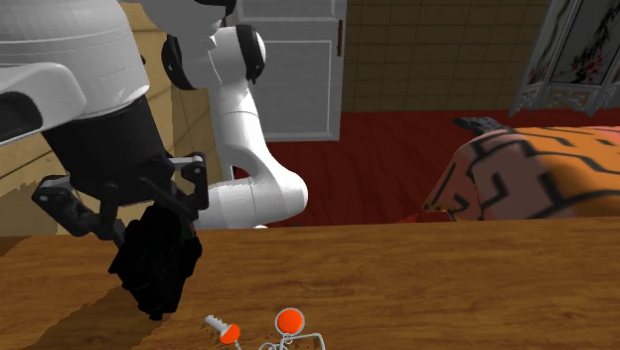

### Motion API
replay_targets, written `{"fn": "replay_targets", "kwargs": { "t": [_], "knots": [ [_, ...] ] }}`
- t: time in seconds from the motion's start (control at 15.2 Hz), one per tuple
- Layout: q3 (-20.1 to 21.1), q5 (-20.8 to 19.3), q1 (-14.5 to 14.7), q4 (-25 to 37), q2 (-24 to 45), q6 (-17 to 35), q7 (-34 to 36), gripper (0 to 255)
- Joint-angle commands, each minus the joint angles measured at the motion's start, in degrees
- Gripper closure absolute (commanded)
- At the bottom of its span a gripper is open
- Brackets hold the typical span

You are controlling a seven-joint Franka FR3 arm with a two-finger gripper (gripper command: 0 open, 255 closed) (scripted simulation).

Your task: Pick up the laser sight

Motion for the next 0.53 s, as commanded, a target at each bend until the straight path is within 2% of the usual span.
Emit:
{"fn": "replay_targets", "kwargs": {
  "t": [0.0,0.33,0.46],
  "knots": [
    [0.0,0.0,0.0,-0.1,0.1,0.1,0.0,255],
    [-0.1,-0.1,0.0,-0.2,-0.1,0.1,-0.1,255],
    [0.1,0.1,0.1,1.8,0.6,-1.3,-0.2,255]
  ]
}}
